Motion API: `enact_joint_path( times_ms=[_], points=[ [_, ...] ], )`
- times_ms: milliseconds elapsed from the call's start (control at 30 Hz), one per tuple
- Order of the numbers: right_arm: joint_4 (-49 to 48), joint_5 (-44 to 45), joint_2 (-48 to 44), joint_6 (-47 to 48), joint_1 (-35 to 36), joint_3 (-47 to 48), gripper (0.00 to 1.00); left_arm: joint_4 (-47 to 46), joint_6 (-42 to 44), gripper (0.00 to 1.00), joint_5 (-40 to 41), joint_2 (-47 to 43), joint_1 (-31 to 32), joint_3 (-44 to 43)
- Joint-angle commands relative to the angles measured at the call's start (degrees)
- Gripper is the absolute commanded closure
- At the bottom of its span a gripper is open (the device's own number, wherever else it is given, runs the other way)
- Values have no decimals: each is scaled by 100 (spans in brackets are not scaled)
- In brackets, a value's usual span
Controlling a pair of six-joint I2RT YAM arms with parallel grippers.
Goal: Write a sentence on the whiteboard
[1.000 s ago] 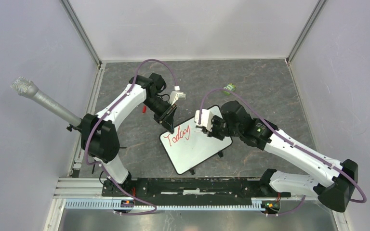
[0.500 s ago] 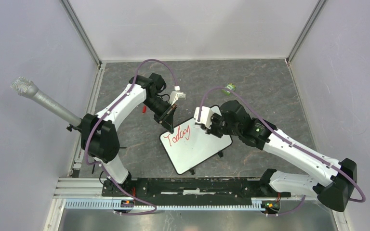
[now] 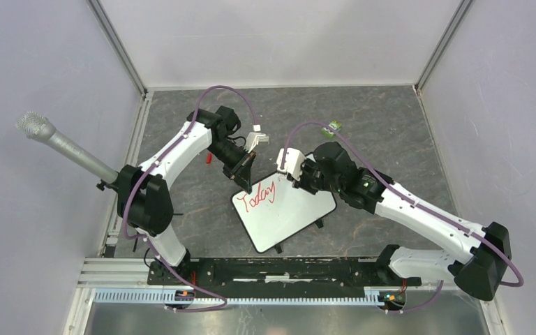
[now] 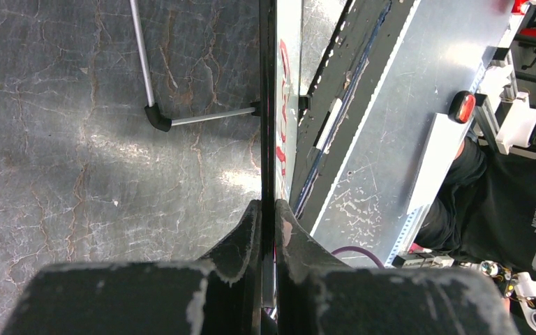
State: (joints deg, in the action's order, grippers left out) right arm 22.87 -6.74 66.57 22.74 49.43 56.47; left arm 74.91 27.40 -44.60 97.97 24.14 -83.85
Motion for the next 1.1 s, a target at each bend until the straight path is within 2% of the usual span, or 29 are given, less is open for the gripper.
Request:
enact_joint_path(
  times_ms=[0, 533, 1067],
  points=[
    [-283, 128, 58, -61, -4, 336, 100, -14, 286, 98, -119, -76, 12, -48],
    [-176, 129, 11, -24, -12, -79, 100, -10, 304, 98, -132, -62, 18, -28],
    [72, -357, -257, 60, 21, -811, 100, -14, 286, 98, -119, -38, 12, -26]
  ],
)
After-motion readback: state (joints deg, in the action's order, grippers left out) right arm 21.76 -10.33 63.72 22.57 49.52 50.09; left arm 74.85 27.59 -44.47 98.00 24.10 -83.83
